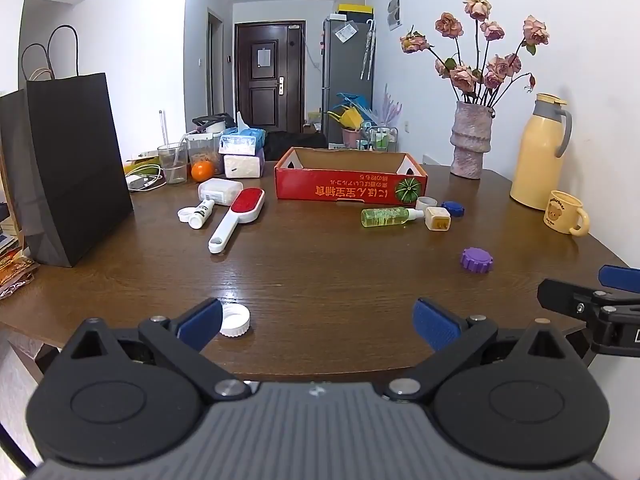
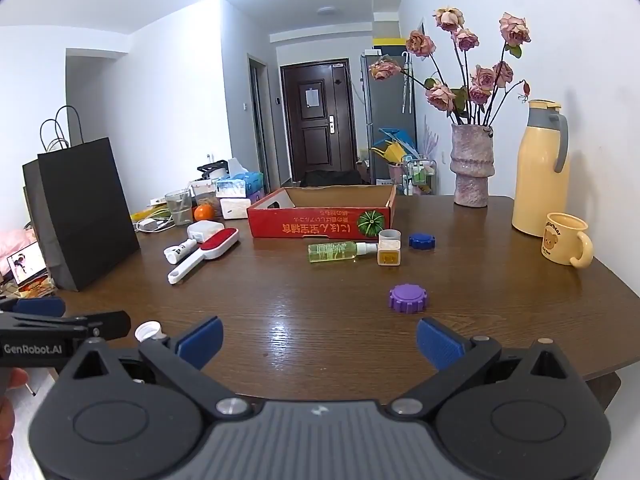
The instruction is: Organize rigid objects
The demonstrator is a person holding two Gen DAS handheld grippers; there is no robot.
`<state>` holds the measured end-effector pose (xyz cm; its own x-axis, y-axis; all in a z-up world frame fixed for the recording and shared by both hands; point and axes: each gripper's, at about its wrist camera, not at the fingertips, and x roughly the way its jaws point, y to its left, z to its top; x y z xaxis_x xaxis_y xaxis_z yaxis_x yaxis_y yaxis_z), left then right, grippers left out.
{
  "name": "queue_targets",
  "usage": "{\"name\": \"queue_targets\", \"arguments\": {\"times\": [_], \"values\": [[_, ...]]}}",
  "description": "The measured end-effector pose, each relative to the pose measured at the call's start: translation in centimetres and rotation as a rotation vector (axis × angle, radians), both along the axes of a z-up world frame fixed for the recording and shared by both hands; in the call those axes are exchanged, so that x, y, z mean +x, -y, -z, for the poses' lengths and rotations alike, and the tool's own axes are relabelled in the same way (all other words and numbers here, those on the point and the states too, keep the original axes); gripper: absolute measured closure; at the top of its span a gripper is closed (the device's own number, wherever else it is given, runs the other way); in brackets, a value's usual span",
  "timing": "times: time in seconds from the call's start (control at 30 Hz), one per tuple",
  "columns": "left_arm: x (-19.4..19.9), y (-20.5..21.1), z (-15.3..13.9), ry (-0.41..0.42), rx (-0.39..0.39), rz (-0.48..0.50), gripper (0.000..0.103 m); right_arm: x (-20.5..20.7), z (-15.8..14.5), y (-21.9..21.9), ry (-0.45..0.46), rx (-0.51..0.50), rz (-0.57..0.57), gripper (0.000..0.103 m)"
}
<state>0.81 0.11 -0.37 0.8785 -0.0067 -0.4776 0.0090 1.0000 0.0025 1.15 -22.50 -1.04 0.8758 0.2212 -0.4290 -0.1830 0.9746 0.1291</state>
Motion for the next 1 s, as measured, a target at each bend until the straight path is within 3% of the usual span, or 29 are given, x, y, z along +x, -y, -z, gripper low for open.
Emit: {"name": "queue_targets", "arguments": {"times": [1.0], "values": [[-0.05, -0.21, -0.22, 0.000, -0.005, 0.001, 0.000, 0.30, -0.01, 0.17, -0.008, 0.001, 0.002, 0.000]]}}
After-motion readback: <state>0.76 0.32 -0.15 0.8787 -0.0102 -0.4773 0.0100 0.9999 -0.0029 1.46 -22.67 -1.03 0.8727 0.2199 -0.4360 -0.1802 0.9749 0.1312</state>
